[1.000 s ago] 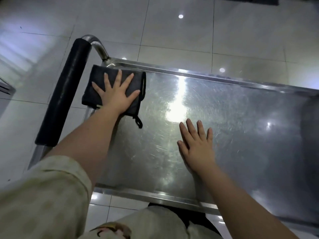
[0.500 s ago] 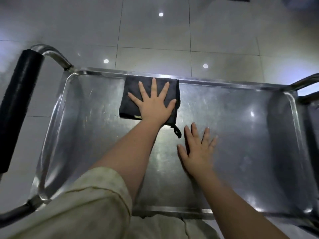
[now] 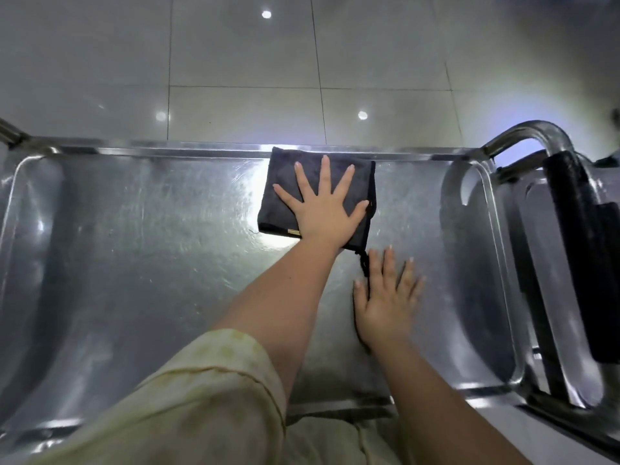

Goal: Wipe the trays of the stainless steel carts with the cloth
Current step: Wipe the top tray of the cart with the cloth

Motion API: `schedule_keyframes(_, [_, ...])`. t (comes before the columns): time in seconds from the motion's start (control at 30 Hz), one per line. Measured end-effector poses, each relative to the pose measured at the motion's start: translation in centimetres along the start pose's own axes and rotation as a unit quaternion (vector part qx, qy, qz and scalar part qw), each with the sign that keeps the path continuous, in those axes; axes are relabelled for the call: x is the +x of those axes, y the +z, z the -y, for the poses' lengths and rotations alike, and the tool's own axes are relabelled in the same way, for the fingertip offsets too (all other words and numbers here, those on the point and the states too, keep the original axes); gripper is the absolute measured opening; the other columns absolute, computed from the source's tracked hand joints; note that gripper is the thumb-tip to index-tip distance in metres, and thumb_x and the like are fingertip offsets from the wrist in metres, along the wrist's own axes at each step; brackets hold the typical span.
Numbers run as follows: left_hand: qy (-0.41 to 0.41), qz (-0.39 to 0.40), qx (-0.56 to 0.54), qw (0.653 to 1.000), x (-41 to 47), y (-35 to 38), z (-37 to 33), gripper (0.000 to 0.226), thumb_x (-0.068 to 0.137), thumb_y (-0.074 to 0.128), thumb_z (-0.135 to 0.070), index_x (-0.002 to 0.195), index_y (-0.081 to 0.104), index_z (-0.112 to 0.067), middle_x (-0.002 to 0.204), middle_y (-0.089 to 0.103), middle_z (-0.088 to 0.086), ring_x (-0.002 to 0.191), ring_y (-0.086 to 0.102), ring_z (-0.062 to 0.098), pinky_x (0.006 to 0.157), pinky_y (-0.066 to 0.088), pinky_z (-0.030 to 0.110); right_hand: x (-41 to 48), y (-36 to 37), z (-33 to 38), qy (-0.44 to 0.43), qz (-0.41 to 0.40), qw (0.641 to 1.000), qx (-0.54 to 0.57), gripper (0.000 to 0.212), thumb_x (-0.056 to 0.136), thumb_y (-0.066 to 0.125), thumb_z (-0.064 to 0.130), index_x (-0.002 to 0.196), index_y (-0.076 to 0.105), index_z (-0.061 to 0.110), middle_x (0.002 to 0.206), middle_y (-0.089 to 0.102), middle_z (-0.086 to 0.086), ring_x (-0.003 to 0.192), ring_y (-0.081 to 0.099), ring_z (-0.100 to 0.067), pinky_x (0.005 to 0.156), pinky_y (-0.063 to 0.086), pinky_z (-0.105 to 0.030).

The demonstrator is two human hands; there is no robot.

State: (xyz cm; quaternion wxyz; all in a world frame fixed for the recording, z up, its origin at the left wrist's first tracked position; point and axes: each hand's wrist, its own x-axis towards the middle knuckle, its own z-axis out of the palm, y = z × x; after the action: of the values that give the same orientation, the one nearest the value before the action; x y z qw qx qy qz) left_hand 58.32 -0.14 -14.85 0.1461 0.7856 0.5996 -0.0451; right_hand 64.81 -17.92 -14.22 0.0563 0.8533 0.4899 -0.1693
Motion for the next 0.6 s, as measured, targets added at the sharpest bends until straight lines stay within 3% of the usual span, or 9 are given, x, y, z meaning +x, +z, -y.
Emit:
schedule_keyframes(0.27, [-0.031,-0.027,0.031,0.999,-1.3,-2.4,16.0,0.074,0.079,0.000,-0.087,0.146,-0.006,-0.058,0.164,-0.008,-0.012,0.147,-0.015,0.039,0.101,-0.011,0.078,-0.2,-0.3,-0.1,-0.009,0.032,0.999,-0.002,0.063,0.101,0.018,0.049,0.152,-0.015,0.033,0.156,-0.027,0.006,0.147,-0.022,-0.032,0.117,-0.011,-0.054])
schedule_keyframes(0.43, [-0.081,-0.033,0.023,0.996,-3.6,-3.8,26.2,0.069,0.080,0.004,-0.089,0.143,-0.010,-0.064,0.163,-0.009,-0.016,0.148,-0.013,0.037,0.103,-0.009,0.078,-0.2,-0.5,0.4,0.008,0.028,0.999,-0.040,0.062,0.099,0.012,0.051,0.155,-0.005,0.030,0.163,-0.013,0.000,0.148,-0.011,-0.035,0.118,-0.005,-0.056])
schedule_keyframes(0.6, [-0.123,-0.023,0.033,0.992,-5.8,-4.8,32.8,0.070,0.079,0.004,-0.088,0.142,-0.012,-0.063,0.163,-0.010,-0.015,0.148,-0.012,0.036,0.104,-0.007,0.077,-0.5,-0.1,0.6,0.004,0.000,1.000,-0.022,0.068,0.091,0.004,0.058,0.154,0.002,0.033,0.164,-0.004,0.002,0.149,-0.006,-0.035,0.117,-0.012,-0.048])
